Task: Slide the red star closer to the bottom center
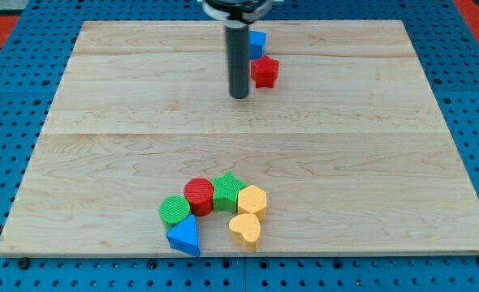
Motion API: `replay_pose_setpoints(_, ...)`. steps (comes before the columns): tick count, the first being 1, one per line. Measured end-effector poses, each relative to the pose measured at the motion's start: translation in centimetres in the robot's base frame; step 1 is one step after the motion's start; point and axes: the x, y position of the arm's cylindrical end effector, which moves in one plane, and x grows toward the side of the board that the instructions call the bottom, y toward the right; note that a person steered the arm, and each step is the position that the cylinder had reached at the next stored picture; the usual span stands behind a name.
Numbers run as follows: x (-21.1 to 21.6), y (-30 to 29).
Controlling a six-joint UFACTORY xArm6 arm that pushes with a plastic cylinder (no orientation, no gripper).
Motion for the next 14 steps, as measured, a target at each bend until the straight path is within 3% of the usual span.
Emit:
replay_pose_setpoints(1, -1.6, 5.7)
replay_pose_setpoints(2, -5.6, 7.6)
replay_pose_setpoints(3, -5.6, 4.1)
replay_pose_setpoints(5, -1.4, -2.3)
replay_pose_setpoints(9, -7.0, 0.1)
replay_pose_setpoints(12, 0.2, -4.4)
replay_pose_setpoints(14, -2.6, -4.5)
